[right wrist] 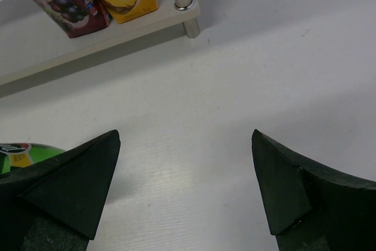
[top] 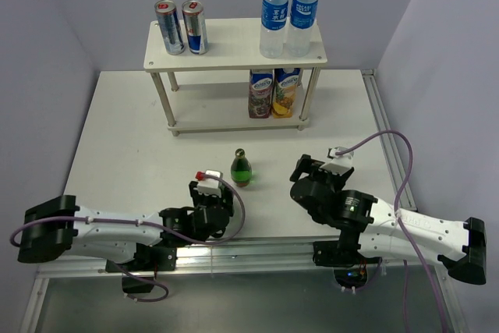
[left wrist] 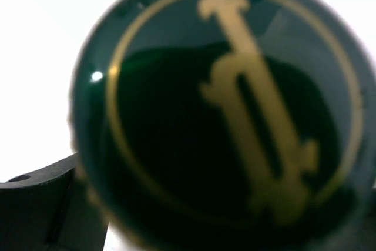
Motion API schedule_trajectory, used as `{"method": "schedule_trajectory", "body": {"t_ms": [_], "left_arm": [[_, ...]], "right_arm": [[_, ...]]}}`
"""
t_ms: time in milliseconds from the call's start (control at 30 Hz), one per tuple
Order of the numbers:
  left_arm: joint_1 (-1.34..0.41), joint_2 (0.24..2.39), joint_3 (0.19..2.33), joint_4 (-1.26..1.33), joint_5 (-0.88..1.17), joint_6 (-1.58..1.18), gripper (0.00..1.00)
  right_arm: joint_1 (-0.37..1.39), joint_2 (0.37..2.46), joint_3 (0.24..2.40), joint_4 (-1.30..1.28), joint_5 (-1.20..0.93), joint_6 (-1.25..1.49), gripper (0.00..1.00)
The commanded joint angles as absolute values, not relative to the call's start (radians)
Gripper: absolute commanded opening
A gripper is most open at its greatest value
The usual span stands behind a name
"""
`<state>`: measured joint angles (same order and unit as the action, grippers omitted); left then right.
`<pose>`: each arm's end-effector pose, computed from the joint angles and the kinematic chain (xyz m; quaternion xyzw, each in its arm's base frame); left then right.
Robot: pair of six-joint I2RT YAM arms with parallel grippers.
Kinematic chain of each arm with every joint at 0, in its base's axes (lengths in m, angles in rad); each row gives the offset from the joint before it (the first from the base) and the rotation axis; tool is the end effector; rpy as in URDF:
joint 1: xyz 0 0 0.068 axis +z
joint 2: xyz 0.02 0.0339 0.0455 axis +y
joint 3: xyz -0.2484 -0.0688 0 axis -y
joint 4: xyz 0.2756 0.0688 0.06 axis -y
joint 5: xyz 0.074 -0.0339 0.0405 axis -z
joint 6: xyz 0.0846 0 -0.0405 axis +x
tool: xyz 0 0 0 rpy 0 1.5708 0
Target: Place and organize the beverage onto the shelf
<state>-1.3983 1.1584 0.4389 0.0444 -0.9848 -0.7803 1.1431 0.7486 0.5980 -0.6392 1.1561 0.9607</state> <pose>0.1143 -0.2456 0.1291 0.0465 0.8189 -0.1409 0.5544 0.1516 0.1459 0.2238 0.1366 0.7902 0.0263 0.5969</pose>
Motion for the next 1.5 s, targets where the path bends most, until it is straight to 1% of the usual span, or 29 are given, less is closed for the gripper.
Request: {"method": "schedule_trajectory", "body": {"t_ms": [0,100,133,200,233,300,333,400,433,533,633,900,1167,1467], "left_arm": [[-1.365,1.056,0.494,0.073,-1.115,-0.723,0.0],[-1.258,1.005,0.471,0.187,-1.033,-0.596,0.0],[-1.193,0.993,0.465,0.249,-1.011,-0.574,0.0],[-1.122,0.992,0.466,0.308,-0.927,-0.511,0.0],[-1.048,1.011,0.477,0.345,-0.907,-0.47,0.0],[-0.978,1.04,0.505,0.408,-0.848,-0.427,0.0],[-0.909,1.076,0.534,0.432,-0.789,-0.392,0.0],[-0.842,1.113,0.572,0.474,-0.726,-0.362,0.0],[-0.781,1.147,0.606,0.488,-0.685,-0.345,0.0],[-0.68,1.216,0.673,0.531,-0.588,-0.324,0.0],[-0.609,1.299,0.75,0.551,-0.539,-0.31,0.0],[-0.502,1.526,0.965,0.551,-0.44,-0.279,0.0],[-0.433,1.657,1.075,0.54,-0.408,-0.276,0.0],[-0.411,1.762,1.164,0.52,-0.454,-0.252,0.0]], "right_arm": [[1.15,0.745,0.589,-0.594,1.17,0.95,1.0],[1.149,0.747,0.592,-0.592,1.169,0.948,1.0],[1.149,0.747,0.592,-0.594,1.169,0.945,1.0],[1.149,0.741,0.589,-0.583,1.164,0.94,1.0],[1.149,0.736,0.588,-0.578,1.164,0.936,1.0],[1.15,0.733,0.584,-0.562,1.161,0.919,1.0],[1.15,0.73,0.581,-0.555,1.157,0.911,1.0],[1.149,0.727,0.586,-0.545,1.154,0.893,1.0],[1.149,0.723,0.587,-0.545,1.152,0.891,1.0],[1.149,0.707,0.583,-0.549,1.152,0.89,1.0],[1.15,0.687,0.571,-0.538,1.144,0.882,1.0],[1.149,0.713,0.574,-0.538,1.147,0.888,1.0],[1.15,0.724,0.566,-0.514,1.144,0.876,1.0],[1.149,0.741,0.561,-0.511,1.146,0.879,1.0]]}}
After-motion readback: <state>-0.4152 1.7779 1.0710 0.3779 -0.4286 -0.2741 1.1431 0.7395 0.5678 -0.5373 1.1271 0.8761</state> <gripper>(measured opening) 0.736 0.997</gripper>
